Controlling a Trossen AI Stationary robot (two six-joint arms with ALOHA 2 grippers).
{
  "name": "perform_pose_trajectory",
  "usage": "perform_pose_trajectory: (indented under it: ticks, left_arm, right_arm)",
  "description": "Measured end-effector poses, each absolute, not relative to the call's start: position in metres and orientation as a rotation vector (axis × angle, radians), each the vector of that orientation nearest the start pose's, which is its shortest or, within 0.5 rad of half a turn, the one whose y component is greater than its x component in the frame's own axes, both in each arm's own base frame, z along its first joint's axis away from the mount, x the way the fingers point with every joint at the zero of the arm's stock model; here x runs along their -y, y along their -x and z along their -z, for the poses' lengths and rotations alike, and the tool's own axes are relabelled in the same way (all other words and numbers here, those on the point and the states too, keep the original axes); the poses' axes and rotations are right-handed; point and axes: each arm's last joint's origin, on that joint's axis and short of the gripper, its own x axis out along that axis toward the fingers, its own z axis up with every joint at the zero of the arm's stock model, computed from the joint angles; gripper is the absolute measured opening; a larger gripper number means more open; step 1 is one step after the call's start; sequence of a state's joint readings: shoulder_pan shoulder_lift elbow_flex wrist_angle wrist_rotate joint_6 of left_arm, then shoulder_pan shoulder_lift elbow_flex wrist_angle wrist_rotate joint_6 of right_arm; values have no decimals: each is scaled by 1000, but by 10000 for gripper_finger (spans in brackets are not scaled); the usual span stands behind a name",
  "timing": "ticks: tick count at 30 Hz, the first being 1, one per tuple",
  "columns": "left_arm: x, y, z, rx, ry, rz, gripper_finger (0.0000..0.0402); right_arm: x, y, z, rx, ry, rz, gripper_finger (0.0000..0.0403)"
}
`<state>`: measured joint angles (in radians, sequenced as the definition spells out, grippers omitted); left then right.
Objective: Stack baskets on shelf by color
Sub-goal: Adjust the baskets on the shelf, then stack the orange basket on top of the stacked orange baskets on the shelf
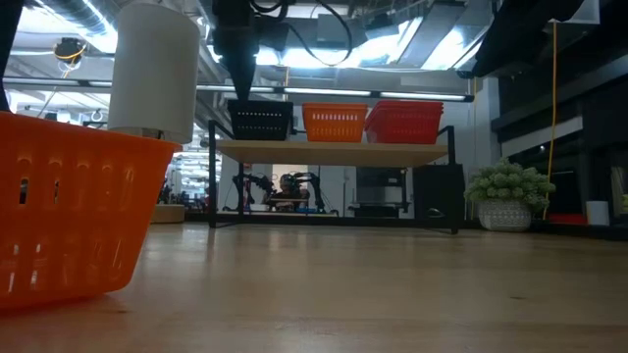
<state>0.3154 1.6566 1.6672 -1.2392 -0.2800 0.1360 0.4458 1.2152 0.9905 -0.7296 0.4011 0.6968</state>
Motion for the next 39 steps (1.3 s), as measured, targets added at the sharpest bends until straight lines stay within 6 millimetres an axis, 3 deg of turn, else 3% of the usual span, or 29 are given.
perform_pose_trajectory:
  ticks: [6,10,14,18,24,27,33,39]
  left_arm:
    - [-87,-299,-344,-1276,-91,-383,41]
    - [-62,-283,-356,-1307,-108,-328,41]
    - [-42,-255,-369,-1275,-101,-239,41]
    - [-35,-216,-369,-1097,-49,-221,41]
    - [-24,-156,-327,-711,7,-255,41]
    - [-19,-136,-294,-506,-37,-210,41]
    - [-11,-93,-254,-179,-30,-119,41]
    - [-8,-74,-221,-31,90,-96,41]
  right_arm:
    - [-91,-217,-278,-829,-260,257,126]
    - [-91,-217,-278,-830,-265,258,126]
    - [-91,-217,-278,-832,-271,253,126]
    - [-91,-217,-278,-833,-271,251,126]
    - [-91,-217,-278,-834,-268,250,126]
    - [-91,-217,-278,-832,-267,249,126]
    - [-92,-218,-279,-824,-272,246,126]
    - [-92,-218,-279,-818,-269,250,126]
